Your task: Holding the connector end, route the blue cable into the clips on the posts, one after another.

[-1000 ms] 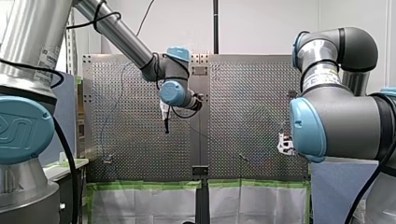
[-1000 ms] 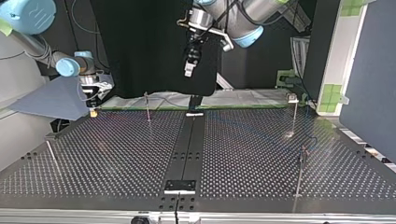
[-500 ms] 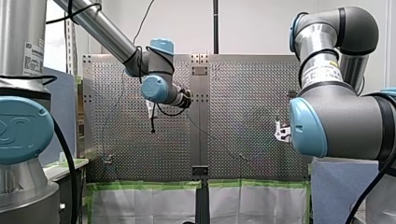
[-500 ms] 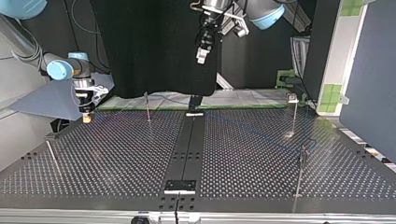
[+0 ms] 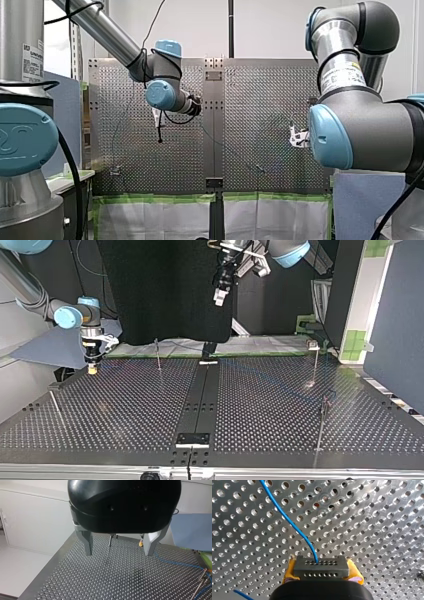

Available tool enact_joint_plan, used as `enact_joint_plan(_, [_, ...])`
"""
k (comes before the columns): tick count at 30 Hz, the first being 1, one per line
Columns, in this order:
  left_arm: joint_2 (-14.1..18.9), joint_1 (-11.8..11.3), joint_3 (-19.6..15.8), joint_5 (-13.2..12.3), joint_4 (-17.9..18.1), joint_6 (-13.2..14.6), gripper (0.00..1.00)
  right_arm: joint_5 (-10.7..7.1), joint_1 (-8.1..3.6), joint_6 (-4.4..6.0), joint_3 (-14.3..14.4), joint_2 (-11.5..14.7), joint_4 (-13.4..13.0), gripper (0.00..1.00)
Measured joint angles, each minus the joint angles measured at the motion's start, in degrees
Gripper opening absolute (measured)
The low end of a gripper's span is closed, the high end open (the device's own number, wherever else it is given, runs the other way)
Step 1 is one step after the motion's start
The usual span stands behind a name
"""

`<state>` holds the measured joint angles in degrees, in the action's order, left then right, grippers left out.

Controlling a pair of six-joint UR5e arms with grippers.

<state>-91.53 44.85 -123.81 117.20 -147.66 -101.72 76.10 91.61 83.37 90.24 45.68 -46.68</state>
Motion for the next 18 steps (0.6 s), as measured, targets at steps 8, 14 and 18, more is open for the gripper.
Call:
enact_joint_plan(8, [0.0,-0.6,0.0,1.3,0.8,1.4,1.00,-0.98,0.07,1.48,0.0,-0.1,-1.3,0.00])
enact_joint_plan(14, [0.0,-0.7,0.0,1.6,0.6,1.6,1.00,-2.91,0.34,3.29,0.0,-0.3,-1.8,0.00])
enact_joint_plan(18, [0.0,-0.7,0.0,1.7,0.6,1.6,1.00,-3.10,0.36,3.45,0.0,-0.3,-1.8,0.00])
